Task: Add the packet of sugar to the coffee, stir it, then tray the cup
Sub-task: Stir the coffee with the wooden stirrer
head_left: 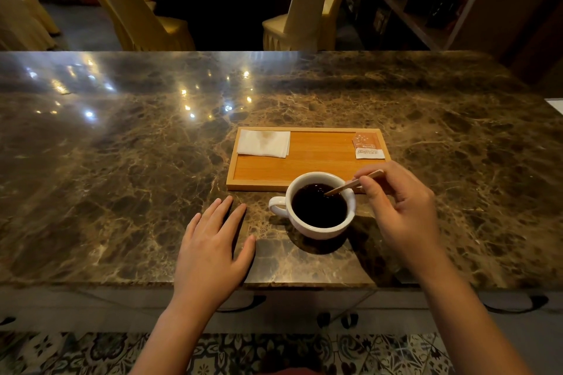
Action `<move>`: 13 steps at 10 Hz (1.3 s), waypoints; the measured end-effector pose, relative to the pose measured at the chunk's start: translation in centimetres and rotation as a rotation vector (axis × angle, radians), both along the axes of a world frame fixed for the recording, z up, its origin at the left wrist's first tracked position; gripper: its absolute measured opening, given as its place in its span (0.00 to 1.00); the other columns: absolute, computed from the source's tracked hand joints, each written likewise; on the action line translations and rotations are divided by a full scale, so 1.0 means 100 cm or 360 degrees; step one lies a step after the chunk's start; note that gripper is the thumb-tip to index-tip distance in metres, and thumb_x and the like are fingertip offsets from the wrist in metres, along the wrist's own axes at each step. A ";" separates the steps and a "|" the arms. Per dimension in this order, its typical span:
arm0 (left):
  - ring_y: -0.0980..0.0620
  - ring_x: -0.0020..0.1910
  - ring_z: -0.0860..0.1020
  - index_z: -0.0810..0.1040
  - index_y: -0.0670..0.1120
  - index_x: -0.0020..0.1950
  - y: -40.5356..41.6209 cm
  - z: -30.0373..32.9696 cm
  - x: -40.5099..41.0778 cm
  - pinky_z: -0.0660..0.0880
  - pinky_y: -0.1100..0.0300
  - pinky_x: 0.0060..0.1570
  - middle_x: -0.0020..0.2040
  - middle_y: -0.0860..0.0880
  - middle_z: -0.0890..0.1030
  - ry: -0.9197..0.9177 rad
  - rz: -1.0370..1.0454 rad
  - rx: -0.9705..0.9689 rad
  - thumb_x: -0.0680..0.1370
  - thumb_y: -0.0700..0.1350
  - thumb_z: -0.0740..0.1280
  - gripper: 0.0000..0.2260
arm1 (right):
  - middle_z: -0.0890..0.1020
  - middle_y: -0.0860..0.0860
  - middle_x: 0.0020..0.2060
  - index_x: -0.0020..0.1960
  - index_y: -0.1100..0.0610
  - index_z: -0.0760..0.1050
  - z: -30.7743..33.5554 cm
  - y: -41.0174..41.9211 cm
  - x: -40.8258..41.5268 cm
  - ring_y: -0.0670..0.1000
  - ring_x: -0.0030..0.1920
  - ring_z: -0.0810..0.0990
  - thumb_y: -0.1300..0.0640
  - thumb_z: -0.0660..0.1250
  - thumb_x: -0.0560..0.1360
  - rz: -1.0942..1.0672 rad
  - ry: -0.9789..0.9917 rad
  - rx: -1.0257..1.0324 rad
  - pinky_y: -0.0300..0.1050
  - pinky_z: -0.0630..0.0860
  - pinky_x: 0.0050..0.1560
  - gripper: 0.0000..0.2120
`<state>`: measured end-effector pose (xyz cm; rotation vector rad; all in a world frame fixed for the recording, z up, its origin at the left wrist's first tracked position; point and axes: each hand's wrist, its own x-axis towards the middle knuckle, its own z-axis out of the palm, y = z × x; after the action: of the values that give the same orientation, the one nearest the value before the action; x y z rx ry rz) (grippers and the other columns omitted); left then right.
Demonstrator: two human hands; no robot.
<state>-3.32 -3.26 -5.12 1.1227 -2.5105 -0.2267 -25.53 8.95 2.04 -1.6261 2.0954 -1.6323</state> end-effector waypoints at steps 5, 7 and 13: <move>0.48 0.68 0.65 0.70 0.48 0.67 0.000 0.001 0.000 0.58 0.48 0.66 0.68 0.45 0.71 0.0007 -0.0003 -0.0008 0.74 0.57 0.56 0.24 | 0.82 0.49 0.41 0.45 0.58 0.79 0.000 0.004 0.007 0.48 0.41 0.82 0.59 0.65 0.75 0.0181 -0.0476 0.0075 0.41 0.80 0.42 0.05; 0.48 0.68 0.65 0.70 0.49 0.67 0.000 0.000 0.001 0.58 0.48 0.66 0.67 0.45 0.71 0.0005 -0.0006 -0.0007 0.74 0.57 0.56 0.24 | 0.82 0.50 0.39 0.46 0.60 0.79 -0.012 -0.002 0.011 0.49 0.42 0.83 0.62 0.63 0.75 0.0086 -0.0585 -0.0093 0.41 0.80 0.42 0.06; 0.48 0.68 0.65 0.70 0.48 0.67 0.001 0.000 0.001 0.60 0.46 0.66 0.68 0.44 0.71 -0.0005 -0.0008 -0.0012 0.74 0.57 0.56 0.24 | 0.81 0.43 0.37 0.44 0.56 0.78 0.012 0.011 0.013 0.45 0.40 0.80 0.56 0.64 0.75 0.0072 -0.0224 0.0154 0.32 0.75 0.39 0.06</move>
<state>-3.27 -3.21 -5.14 1.1153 -2.5152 -0.2168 -24.21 10.09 3.22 -1.4736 2.0204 -1.5566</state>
